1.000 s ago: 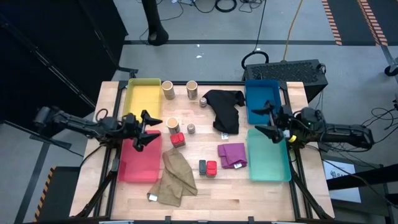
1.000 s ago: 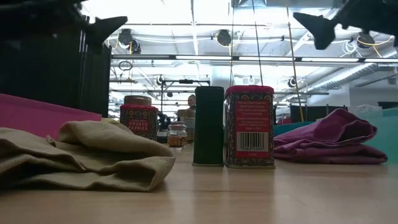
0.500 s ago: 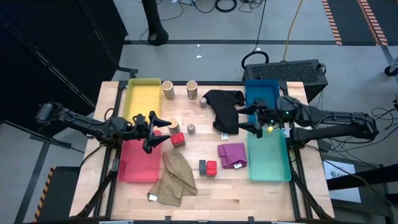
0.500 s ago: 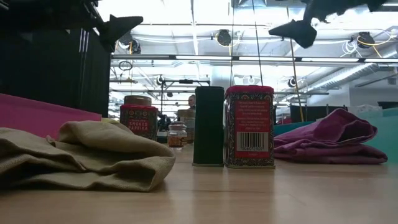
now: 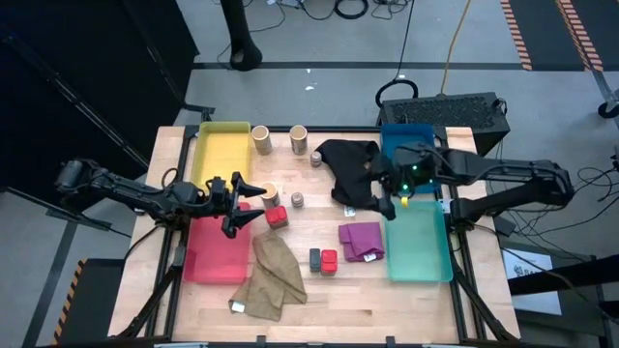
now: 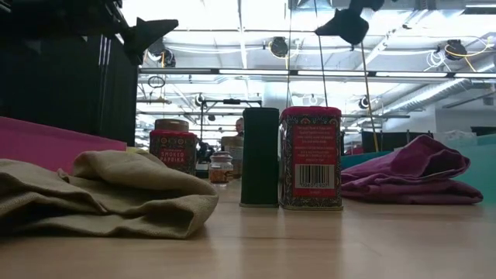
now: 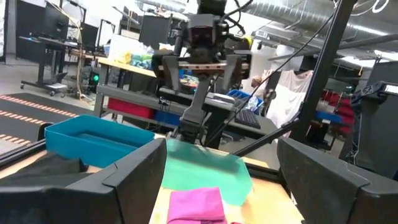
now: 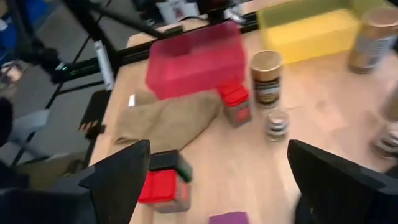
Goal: Sort spices by type
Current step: Put the bottom red seasoning can into the dark blue bin
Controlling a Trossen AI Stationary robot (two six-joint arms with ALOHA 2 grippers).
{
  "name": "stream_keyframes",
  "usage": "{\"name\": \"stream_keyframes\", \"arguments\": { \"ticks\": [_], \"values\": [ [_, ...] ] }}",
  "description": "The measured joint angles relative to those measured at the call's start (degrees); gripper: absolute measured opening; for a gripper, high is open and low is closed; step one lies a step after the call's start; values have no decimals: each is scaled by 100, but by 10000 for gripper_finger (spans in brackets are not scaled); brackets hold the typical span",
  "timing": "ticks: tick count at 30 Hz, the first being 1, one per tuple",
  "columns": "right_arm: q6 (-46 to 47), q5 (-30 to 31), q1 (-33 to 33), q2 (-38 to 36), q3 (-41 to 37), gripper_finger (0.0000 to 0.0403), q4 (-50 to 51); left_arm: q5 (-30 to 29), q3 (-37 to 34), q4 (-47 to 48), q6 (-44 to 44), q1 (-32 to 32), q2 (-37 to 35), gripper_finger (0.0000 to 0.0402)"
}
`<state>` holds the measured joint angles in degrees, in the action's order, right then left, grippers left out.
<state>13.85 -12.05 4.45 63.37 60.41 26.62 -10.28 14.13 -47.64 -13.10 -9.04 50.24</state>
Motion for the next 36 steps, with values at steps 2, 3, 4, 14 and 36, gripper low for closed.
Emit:
{"name": "stream_keyframes", "arguments": {
  "ticks": [2,3,4,14,36],
  "values": [
    [72,1,-181,180,185,364,216,-245,0,0,1,0,0,311],
    [108,17,-278,274,281,364,336,-368,0,0,11,0,0,311],
    [165,43,-390,370,370,364,435,-491,0,0,50,0,0,311],
    [615,448,-972,1085,1285,364,1580,-1916,0,158,151,4,-4,311],
    [194,451,-982,1133,1416,364,1561,-1707,1577,4102,-310,-881,0,311]
  ]
}}
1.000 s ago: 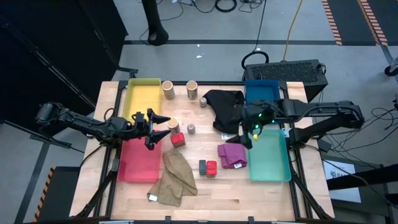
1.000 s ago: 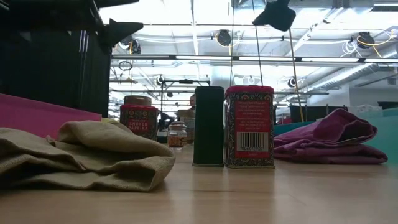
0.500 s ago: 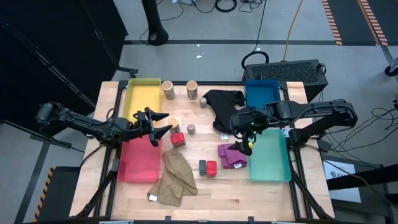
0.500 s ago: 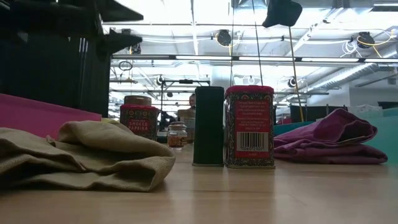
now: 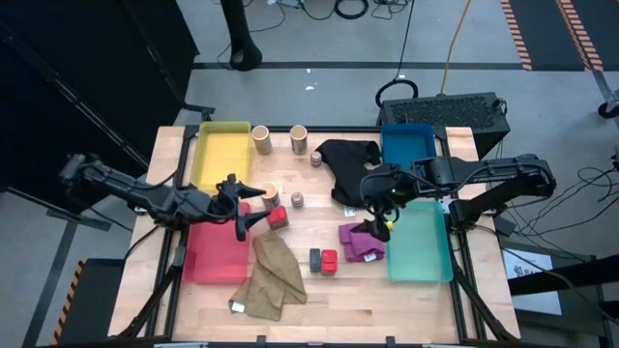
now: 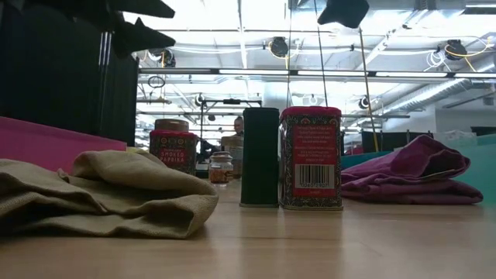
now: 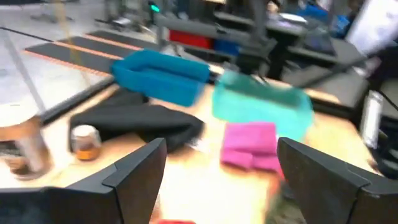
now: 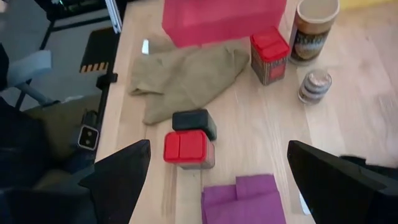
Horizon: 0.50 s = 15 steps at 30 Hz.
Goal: Sort spices by type
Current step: Put the bottom red seasoning can into the dark blue bin
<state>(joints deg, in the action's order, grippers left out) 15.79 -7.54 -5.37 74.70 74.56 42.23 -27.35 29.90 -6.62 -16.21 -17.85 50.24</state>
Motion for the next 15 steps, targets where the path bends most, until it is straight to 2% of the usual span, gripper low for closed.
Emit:
{"name": "stream_keyframes", "arguments": {
  "ticks": [6,15],
  "values": [
    [0,-3,-48,2,-4,364,-351,71,235,68,3,-397,27,311],
    [0,-3,-48,2,-5,364,-779,-297,647,180,690,-624,662,311]
  ]
}}
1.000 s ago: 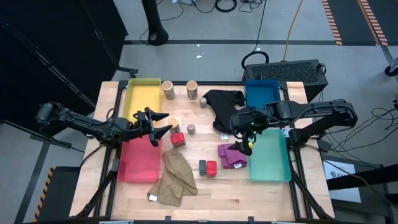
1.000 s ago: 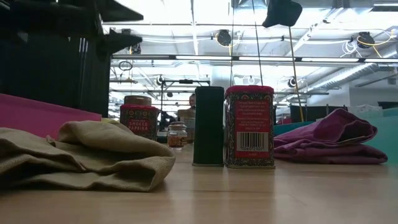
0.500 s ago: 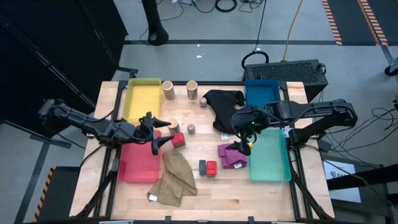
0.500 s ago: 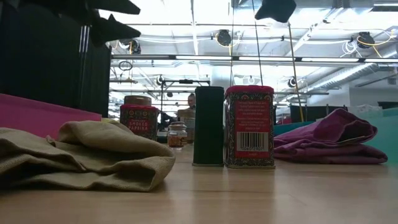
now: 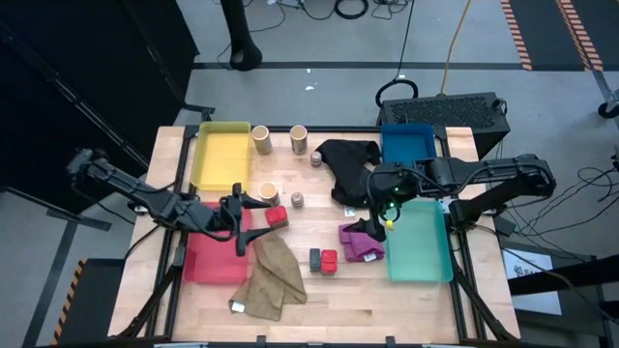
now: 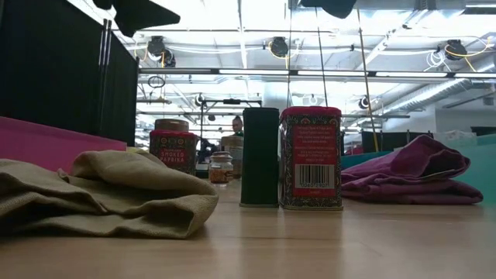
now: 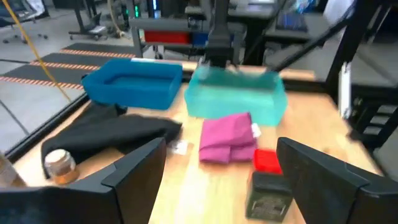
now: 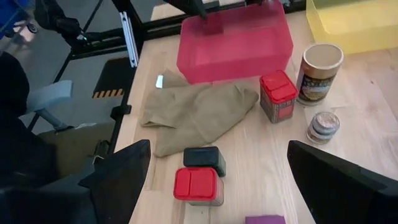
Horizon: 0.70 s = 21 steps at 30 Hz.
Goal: Sort spices by type
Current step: Put the bottom red seasoning can into the dark blue bin
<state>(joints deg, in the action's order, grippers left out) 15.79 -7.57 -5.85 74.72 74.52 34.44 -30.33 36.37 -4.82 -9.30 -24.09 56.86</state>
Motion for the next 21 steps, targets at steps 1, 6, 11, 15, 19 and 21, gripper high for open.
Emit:
{"name": "stream_keyframes", "arguments": {
  "ticks": [1,6,11,15,19,21],
  "values": [
    [0,0,0,0,-2,364,8,-4,20,-3,79,1,48,311],
    [188,56,0,0,-2,364,15,-122,27,-18,271,20,78,311],
    [863,3,19,231,-2,364,93,-321,27,-23,371,120,11,311],
    [931,-57,-272,603,-2,364,9,-323,27,-42,542,174,11,311],
    [934,338,-610,951,-2,364,207,-323,27,-32,559,229,11,311],
    [949,700,-731,1041,-2,364,361,-323,27,-17,560,240,11,311]
  ]
}}
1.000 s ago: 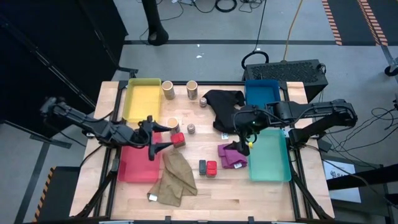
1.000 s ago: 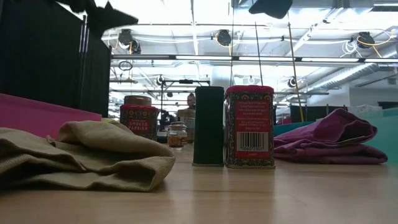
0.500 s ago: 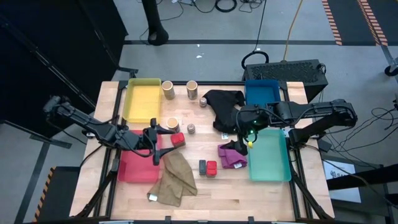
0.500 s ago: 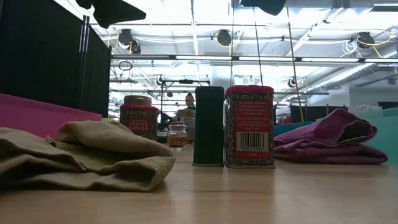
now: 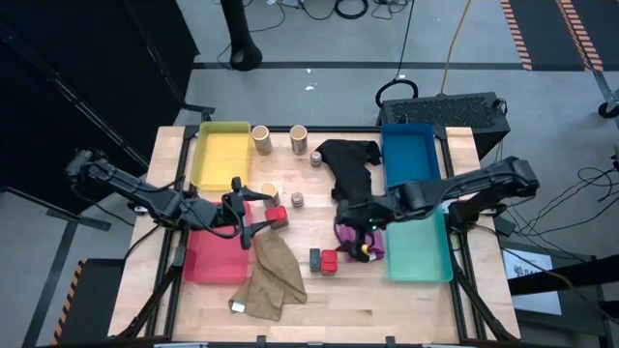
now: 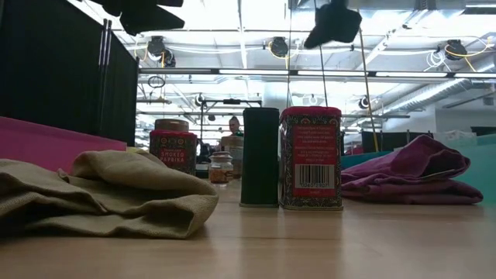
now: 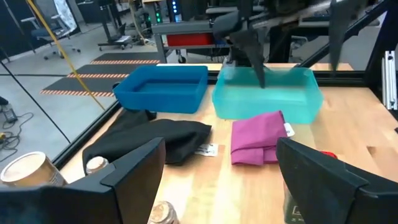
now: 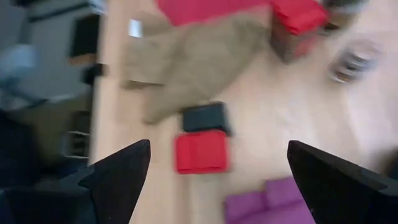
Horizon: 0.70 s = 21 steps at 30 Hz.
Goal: Sort spices by type
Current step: Put the bottom red seasoning can into the dark blue bin
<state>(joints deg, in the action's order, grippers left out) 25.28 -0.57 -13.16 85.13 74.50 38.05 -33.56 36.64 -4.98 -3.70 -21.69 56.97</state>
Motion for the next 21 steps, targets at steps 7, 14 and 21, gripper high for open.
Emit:
{"name": "stream_keyframes", "arguments": {
  "ticks": [7,14,21],
  "values": [
    [105,858,-459,293,333,364,685,-50,0,-32,0,-2,0,311],
    [134,1224,-663,1034,1398,364,1995,-149,0,-17,-2,-2,2,311],
    [63,416,-648,1526,1447,364,1775,-151,-2,-21,-2,-2,2,311]
  ]
}}
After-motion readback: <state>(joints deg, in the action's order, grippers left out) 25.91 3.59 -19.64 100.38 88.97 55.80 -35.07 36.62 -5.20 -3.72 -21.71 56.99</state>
